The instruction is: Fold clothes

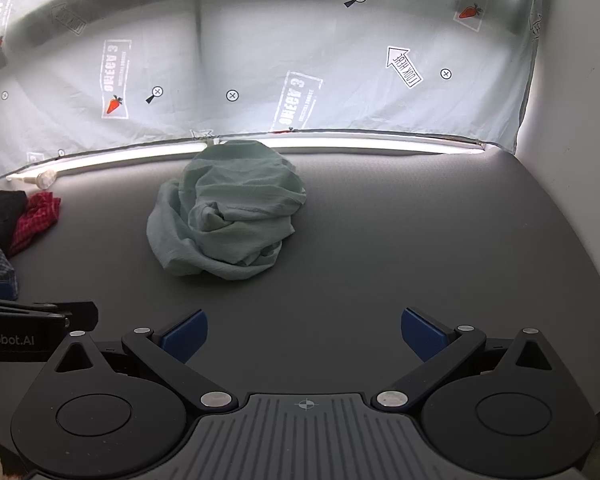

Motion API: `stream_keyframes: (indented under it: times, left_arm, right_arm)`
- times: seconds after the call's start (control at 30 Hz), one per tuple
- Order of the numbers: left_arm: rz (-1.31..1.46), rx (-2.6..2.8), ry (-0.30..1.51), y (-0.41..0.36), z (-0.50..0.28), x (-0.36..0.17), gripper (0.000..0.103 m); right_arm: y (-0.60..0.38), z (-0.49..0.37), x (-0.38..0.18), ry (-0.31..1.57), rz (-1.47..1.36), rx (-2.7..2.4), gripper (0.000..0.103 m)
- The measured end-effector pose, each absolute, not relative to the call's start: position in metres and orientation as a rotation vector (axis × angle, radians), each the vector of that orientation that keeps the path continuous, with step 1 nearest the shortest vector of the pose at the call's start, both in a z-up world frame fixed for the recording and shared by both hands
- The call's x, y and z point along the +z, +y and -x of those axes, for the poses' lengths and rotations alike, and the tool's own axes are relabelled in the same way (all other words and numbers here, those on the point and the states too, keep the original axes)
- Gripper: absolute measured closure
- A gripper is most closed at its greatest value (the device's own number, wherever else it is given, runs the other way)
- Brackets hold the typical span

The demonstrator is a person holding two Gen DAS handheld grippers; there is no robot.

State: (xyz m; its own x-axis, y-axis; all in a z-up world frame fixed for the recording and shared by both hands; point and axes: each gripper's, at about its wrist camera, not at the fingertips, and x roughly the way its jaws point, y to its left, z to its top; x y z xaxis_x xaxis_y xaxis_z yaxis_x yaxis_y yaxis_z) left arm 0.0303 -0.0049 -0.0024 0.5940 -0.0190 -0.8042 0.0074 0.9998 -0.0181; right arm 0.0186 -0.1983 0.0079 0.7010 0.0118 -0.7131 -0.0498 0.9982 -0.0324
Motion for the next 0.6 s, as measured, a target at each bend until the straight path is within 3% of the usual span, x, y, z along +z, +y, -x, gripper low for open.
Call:
stream_keyframes:
  times: [0.4, 0.6]
  left_arm:
    - [-0.067, 0.004, 0.762, -0.028, -0.075, 0.006, 0.0]
    - [-0.025, 0.022, 0.795, -0.031, -0.106, -0.015, 0.0]
  right_arm:
    - [-0.205, -0.073, 0.012, 0.698, 0.096, 0.058, 0.0]
    - [-0.211, -0.102, -0.014, 0.715, 0.13, 0.098, 0.0]
